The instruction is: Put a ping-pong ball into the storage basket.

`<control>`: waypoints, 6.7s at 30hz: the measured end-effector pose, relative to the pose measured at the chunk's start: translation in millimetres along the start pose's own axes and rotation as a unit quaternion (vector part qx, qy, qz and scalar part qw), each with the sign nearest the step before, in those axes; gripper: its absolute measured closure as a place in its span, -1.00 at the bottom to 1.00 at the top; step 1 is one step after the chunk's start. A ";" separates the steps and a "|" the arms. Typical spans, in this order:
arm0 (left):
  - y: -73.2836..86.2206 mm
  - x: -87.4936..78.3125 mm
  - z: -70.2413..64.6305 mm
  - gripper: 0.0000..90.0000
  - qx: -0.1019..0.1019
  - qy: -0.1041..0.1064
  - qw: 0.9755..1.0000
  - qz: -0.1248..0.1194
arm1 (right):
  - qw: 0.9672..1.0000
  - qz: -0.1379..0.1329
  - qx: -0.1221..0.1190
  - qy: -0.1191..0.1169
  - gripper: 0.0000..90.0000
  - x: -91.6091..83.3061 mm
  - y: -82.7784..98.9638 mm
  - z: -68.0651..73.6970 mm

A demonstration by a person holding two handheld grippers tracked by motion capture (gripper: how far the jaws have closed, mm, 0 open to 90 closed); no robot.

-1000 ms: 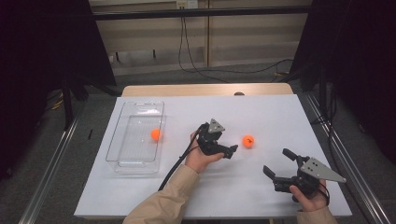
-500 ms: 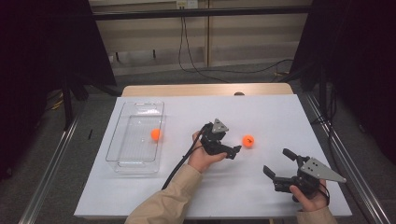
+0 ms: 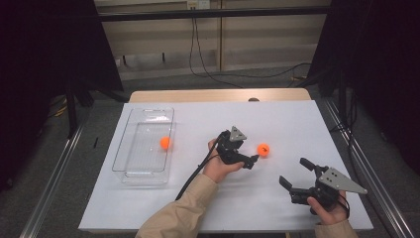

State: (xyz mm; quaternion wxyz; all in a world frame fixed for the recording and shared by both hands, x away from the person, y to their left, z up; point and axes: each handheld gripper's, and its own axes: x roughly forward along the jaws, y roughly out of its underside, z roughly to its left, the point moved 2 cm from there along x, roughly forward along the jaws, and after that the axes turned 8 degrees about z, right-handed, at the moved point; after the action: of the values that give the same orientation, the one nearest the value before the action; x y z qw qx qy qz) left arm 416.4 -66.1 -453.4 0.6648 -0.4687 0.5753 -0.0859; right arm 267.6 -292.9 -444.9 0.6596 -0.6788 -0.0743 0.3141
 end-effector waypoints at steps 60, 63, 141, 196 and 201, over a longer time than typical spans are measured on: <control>-13.0 39.0 -7.7 -0.64 -0.006 0.009 1.000 -0.001 | 1.000 0.000 0.000 -0.001 -0.92 0.2 0.0 0.3; -13.0 42.4 -7.1 -0.57 -0.009 0.013 1.000 0.001 | 1.000 -0.001 0.000 -0.002 -0.92 0.2 -0.1 0.3; -2.1 -1.7 8.4 0.14 -0.023 0.047 0.999 0.015 | 1.000 0.001 0.001 0.000 -0.92 0.6 0.3 1.0; 20.2 -51.7 33.0 0.14 -0.065 0.034 0.997 0.025 | 1.000 0.002 -0.006 0.000 -0.92 1.3 0.2 2.4; 21.1 -54.0 34.1 0.14 -0.064 0.032 0.997 0.027 | 1.000 0.001 -0.006 0.000 -0.92 1.2 0.0 2.5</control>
State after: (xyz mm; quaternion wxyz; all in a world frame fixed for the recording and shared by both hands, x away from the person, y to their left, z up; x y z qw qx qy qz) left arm 418.8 -1.4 -435.1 0.6168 -0.4917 0.6129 -0.0453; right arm 267.2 -290.1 -445.1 0.6550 -0.6830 -0.0756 0.3142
